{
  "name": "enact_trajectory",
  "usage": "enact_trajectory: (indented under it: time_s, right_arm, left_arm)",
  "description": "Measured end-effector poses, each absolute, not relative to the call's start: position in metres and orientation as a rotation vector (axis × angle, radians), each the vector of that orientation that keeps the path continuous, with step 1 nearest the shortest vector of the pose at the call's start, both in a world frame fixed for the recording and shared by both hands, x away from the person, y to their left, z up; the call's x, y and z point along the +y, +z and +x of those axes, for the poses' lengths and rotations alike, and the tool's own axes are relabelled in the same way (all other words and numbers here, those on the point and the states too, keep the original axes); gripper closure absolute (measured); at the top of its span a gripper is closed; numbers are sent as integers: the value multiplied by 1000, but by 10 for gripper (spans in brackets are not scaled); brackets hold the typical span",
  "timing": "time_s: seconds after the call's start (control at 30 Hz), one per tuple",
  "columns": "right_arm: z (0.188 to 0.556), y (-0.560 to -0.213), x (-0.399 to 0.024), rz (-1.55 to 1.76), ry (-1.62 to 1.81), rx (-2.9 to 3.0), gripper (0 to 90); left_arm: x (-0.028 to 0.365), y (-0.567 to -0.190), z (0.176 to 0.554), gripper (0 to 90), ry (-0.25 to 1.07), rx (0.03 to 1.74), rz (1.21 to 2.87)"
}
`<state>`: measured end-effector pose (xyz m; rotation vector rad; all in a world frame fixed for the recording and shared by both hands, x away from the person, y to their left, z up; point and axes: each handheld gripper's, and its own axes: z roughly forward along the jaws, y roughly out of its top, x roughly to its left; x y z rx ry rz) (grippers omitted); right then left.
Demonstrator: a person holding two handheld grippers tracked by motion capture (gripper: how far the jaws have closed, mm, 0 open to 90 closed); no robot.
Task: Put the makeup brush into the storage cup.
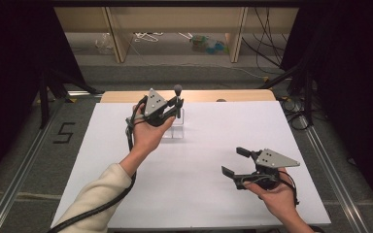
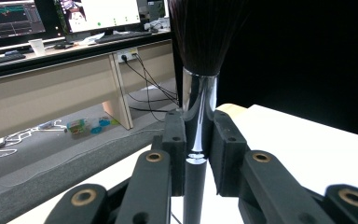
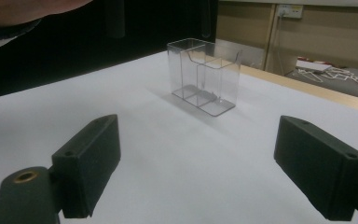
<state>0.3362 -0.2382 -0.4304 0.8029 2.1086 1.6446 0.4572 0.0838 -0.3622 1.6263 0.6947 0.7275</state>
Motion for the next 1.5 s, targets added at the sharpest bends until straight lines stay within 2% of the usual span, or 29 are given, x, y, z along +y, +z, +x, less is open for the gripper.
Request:
enact_trajectory:
  time_s: [1.5]
  right_arm:
    - [339, -432, -240, 794, 1642, 2099, 154]
  left_arm:
    - [80, -369, 475, 776, 757, 731, 1624]
